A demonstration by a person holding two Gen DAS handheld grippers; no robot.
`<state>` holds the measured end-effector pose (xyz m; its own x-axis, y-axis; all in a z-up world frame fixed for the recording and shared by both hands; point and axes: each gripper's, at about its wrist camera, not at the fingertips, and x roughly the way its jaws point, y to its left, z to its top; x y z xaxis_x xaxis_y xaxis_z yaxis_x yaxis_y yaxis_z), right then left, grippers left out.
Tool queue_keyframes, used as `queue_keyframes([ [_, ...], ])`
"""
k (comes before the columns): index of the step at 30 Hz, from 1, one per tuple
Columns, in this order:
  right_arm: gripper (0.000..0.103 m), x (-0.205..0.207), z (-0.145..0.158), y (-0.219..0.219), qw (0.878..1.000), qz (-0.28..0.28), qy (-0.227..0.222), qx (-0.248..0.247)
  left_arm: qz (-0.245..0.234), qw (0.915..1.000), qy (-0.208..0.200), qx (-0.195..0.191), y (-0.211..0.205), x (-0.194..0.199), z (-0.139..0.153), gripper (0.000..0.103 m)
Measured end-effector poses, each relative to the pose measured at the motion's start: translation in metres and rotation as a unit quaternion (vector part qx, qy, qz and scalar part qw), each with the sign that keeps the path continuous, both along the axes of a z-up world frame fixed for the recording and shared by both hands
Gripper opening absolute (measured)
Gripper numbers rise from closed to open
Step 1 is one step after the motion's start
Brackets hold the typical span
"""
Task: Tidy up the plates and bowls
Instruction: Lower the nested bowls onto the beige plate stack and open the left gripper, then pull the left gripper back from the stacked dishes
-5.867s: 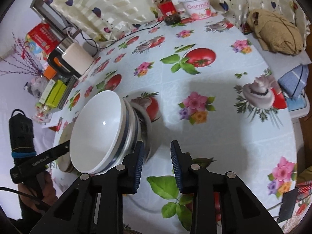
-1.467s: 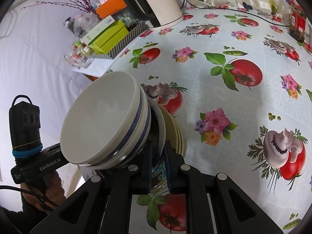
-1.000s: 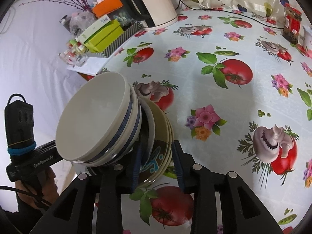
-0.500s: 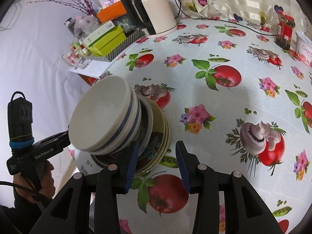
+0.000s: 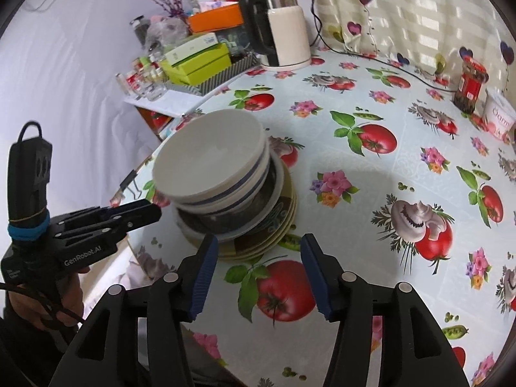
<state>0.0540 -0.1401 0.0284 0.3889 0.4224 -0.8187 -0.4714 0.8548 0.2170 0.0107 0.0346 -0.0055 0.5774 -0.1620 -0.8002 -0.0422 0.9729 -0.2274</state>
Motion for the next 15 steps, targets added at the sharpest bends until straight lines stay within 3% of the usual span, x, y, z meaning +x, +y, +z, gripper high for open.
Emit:
queue_keyframes([
  [15, 0.066, -0.029, 0.003, 0.017, 0.998, 0.027, -0.029, -0.038, -0.007, 0.9996, -0.006, 0.025, -0.014, -0.011, 0.001, 0.023],
])
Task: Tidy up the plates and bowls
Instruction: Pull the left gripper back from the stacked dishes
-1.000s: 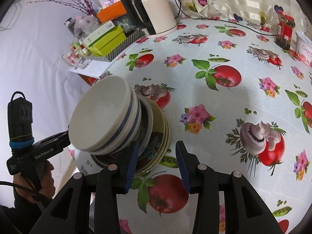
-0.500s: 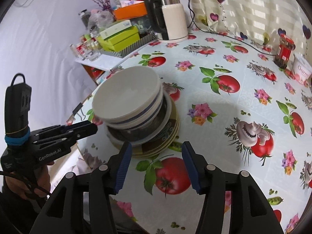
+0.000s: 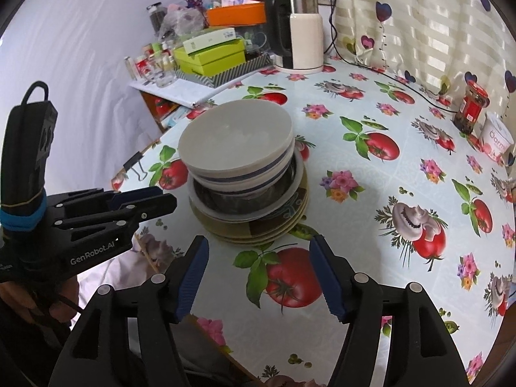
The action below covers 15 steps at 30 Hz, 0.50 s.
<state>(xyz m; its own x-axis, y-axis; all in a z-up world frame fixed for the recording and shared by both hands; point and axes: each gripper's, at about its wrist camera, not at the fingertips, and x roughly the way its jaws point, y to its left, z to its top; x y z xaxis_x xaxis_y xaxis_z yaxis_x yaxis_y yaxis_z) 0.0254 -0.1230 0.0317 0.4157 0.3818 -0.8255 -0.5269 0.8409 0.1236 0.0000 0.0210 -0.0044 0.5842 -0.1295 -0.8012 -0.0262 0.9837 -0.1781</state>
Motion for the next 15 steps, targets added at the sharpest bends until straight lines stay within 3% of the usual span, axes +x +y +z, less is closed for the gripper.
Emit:
queue_keyframes([
  [15, 0.068, 0.002, -0.011, 0.01, 1.0, 0.012, 0.0, -0.018, 0.005, 0.9999, 0.012, 0.005, 0.002, 0.005, -0.011, 0.023],
])
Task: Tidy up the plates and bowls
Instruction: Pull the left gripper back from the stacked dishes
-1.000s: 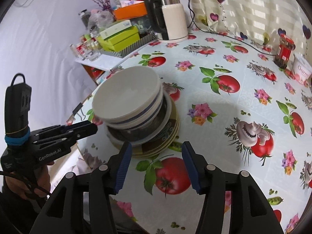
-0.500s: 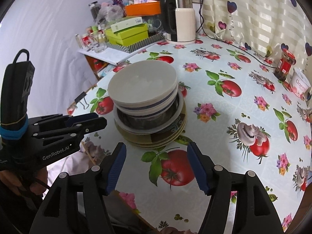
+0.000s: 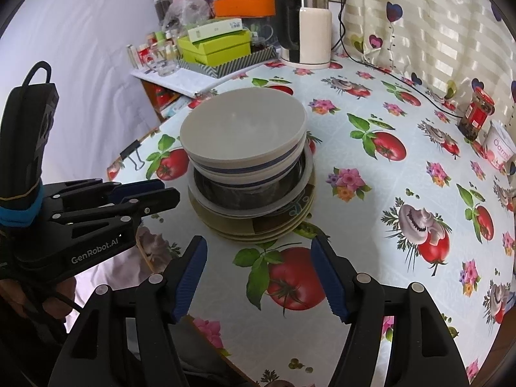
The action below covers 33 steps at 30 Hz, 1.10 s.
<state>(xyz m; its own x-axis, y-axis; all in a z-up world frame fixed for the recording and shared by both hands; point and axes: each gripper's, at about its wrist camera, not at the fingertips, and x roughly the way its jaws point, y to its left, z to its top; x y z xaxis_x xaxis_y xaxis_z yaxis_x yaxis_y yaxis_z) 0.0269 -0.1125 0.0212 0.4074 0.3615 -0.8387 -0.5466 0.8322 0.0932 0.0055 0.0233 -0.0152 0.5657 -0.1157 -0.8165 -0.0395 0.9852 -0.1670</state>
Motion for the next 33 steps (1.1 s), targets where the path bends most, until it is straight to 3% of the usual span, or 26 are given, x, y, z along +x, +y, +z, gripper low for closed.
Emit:
queue_keyframes([
  [33, 0.069, 0.006, -0.015, 0.003, 1.0, 0.003, 0.01, -0.01, 0.003, 0.9999, 0.008, 0.013, -0.001, 0.003, -0.009, 0.023],
])
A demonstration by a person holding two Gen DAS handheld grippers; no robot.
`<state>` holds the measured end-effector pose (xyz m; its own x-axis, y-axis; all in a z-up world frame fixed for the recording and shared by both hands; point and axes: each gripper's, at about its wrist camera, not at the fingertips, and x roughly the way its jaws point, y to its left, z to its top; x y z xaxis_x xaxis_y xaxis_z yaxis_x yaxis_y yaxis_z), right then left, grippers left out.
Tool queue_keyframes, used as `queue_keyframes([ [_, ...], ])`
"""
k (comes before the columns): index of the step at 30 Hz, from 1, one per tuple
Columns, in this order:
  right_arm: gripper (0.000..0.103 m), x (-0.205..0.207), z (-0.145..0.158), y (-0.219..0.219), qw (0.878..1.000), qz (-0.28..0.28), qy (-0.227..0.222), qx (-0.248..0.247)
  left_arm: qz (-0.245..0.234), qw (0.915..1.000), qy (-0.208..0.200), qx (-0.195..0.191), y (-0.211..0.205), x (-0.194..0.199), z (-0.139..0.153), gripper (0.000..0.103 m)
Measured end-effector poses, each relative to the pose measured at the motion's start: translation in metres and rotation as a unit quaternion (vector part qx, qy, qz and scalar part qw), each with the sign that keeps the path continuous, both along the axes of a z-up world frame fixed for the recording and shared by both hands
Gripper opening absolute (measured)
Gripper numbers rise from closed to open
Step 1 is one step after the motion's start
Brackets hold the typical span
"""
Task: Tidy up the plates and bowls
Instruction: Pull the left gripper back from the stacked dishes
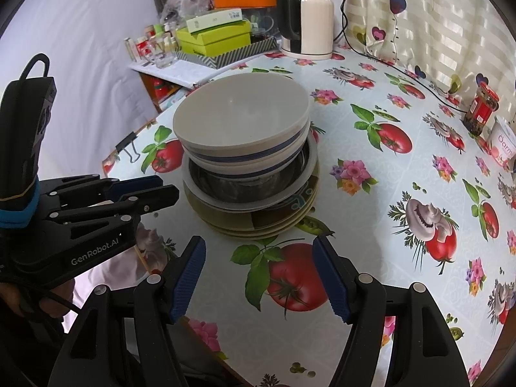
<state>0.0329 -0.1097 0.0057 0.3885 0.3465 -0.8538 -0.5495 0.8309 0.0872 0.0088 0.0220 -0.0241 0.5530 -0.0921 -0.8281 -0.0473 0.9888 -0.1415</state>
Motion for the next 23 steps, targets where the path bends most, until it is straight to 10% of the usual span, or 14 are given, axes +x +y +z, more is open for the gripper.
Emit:
queue_keyframes([
  [23, 0.07, -0.0014, -0.0002, 0.0008, 1.0, 0.001, -0.001, 0.001, 0.0, 1.0, 0.0, 0.001, 0.0003, -0.0019, -0.0005, 0.023],
])
